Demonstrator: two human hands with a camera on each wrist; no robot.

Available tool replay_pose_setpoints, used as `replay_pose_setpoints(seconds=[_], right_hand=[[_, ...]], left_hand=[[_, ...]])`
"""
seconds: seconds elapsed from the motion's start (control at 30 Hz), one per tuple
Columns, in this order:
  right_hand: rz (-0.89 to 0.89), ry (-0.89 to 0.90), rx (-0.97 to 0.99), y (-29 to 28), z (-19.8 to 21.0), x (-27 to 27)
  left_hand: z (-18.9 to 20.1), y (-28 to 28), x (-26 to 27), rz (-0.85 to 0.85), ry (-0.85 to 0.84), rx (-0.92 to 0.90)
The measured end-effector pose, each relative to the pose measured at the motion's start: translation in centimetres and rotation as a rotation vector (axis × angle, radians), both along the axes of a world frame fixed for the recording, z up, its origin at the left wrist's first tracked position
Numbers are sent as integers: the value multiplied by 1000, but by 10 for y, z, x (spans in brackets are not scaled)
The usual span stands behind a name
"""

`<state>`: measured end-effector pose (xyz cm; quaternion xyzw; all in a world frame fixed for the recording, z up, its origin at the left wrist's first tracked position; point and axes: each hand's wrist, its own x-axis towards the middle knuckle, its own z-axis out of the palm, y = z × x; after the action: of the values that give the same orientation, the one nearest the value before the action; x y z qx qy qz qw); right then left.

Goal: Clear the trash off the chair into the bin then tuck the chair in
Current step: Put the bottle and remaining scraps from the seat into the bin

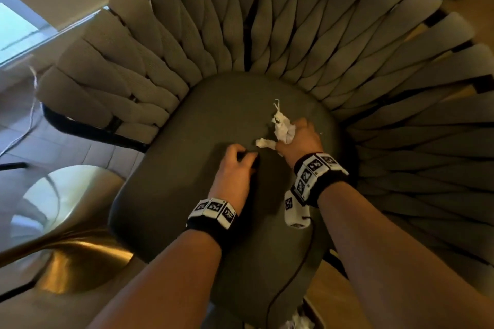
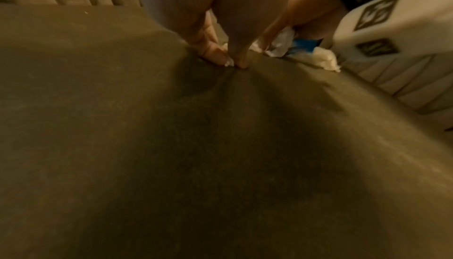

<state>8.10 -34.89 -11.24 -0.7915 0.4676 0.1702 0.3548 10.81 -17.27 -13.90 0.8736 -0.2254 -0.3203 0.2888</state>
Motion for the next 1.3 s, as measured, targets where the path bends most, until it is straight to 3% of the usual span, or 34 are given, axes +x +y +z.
replay_pose_setpoints(seconds=[0.07,0.17,0.4,0.73,1.0,1.13,1.3], right_hand=[[-113,-51,69,-3,5,-15],[-256,-156,151,-3,23,-36],[-276,-194,83,31,47,-89],[-434,-219,276,95,61,-162],[-365,-165,366,136,90,-256],[-330,-129,344,162,94,-330],[-294,-152,332,186,89,-424]], left_hand=[[0,0,-3,-107,-60,64],[0,7,-4,-112,-88,84],[9,30,-11,101,32,73],[25,80,-43,348,15,14],[45,128,-129,405,136,13],[54,149,-198,441,207,-68],[56,158,-299,330,188,-101]])
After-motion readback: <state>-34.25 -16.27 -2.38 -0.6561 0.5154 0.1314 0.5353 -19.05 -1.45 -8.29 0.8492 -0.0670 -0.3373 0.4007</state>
